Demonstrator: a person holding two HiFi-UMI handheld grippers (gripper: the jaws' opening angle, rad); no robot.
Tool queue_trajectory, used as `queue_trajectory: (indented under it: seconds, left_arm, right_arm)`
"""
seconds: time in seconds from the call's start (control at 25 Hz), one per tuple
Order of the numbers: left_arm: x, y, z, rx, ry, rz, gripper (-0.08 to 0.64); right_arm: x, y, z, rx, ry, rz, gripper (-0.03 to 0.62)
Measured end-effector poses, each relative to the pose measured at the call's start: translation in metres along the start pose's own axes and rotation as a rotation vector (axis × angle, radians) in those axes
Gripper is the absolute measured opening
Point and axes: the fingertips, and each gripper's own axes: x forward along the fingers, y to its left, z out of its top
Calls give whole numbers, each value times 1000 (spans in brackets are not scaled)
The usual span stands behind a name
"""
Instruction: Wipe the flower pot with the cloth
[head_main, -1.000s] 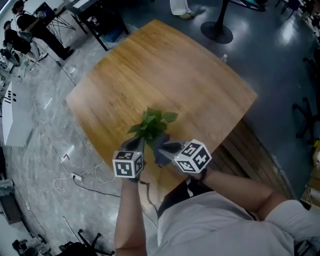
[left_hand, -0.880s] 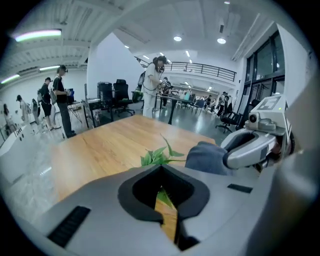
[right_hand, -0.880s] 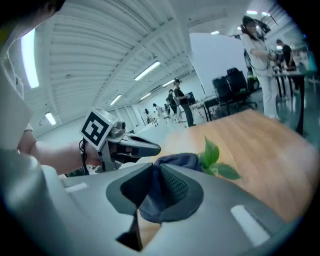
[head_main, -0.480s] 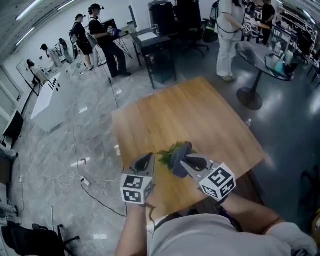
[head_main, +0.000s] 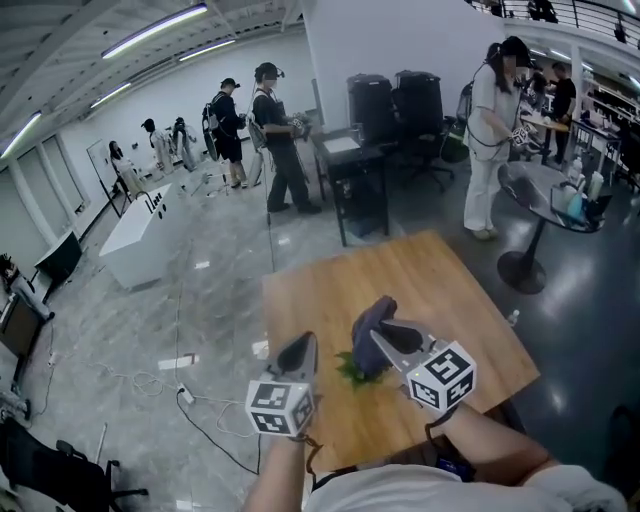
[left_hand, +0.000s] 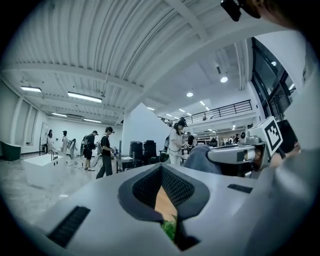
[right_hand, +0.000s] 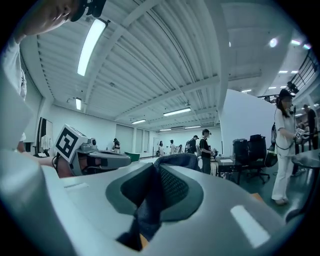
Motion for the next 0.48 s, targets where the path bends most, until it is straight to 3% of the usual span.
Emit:
queue_trajectory:
  seconds: [0.48]
  left_arm:
    - [8,-18,-4,-4,22,-39,6]
  right_arm:
    - [-5,-7,7,22,-26,-14,41]
